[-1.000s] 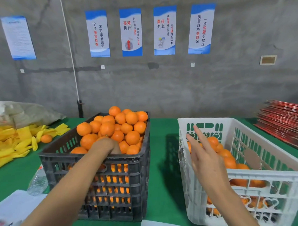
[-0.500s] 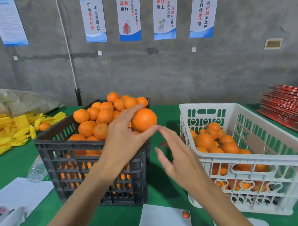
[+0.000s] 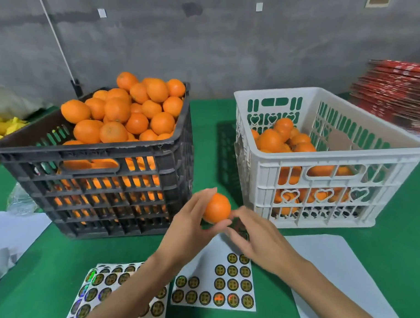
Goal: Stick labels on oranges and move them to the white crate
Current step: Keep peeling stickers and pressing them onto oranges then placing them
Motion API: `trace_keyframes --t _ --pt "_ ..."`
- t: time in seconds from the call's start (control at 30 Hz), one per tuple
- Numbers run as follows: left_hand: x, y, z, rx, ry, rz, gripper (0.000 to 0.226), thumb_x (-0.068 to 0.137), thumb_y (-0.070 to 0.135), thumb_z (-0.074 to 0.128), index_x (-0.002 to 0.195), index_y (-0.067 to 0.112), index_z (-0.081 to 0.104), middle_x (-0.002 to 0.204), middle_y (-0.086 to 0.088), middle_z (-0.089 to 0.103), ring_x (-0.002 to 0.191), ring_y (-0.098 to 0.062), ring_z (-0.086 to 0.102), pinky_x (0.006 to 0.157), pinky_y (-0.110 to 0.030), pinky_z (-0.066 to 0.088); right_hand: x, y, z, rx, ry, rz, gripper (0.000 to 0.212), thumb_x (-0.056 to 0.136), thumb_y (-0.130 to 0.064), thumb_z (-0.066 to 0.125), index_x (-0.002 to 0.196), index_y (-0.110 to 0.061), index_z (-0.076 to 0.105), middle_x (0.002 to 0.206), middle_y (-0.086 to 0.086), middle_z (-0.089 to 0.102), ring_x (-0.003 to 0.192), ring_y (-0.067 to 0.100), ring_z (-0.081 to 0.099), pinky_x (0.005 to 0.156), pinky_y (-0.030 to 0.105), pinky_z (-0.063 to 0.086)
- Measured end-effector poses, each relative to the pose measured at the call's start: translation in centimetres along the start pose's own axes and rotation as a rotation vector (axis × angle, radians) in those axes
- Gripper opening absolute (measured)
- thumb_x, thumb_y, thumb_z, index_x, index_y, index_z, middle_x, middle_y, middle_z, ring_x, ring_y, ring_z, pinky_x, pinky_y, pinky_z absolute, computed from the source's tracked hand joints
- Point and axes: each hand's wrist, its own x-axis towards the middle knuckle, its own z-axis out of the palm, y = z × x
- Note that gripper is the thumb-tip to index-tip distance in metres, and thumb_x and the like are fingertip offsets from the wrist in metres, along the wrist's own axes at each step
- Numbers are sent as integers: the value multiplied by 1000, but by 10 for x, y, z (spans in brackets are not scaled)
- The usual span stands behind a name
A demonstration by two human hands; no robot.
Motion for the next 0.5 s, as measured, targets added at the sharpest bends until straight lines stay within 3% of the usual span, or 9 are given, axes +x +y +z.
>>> trace_keyframes --t 0.07,0.13,0.2,0.3,0.37,0.5 --pt "-15 -18 19 72 -98 -11 69 91 59 62 146 20 48 147 2 48 128 -15 54 98 -42 54 -7 10 10 73 -123 3 8 105 -34 49 107 -29 55 95 -13 56 85 6 54 75 31 48" --pt "-23 -31 29 107 -158 -27 67 94 60 57 149 26 42 148 5 42 130 -15 50 100 -42 53 -12 16 15 112 -193 -13 15 105 -38 51 115 -29 59 104 -14 55 95 5 54 84 29 48" --pt "-25 -37 34 150 -167 -15 62 97 59 51 149 30 33 149 8 36 131 -14 46 100 -40 53 -17 21 17 160 -252 15 42 98 -58 56 131 -31 58 122 -22 50 114 1 53 97 20 43" --pt "-26 -34 39 213 -198 31 60 103 58 38 152 24 29 151 3 32 133 -18 42 95 -35 55 -26 32 22 219 -321 51 75 86 -75 59 144 -28 54 142 -38 31 138 -9 32 114 12 28" --pt "-26 -33 38 225 -214 26 61 104 58 35 153 21 28 153 1 31 136 -19 40 95 -33 55 -28 35 26 187 -319 33 74 85 -78 57 141 -29 58 143 -41 28 140 -10 28 116 15 27" --pt "-26 -33 37 233 -223 8 63 104 52 44 154 16 31 154 -1 32 136 -20 42 100 -34 53 -23 34 26 134 -267 -7 50 91 -65 60 125 -30 70 130 -27 45 129 -2 42 111 24 35"
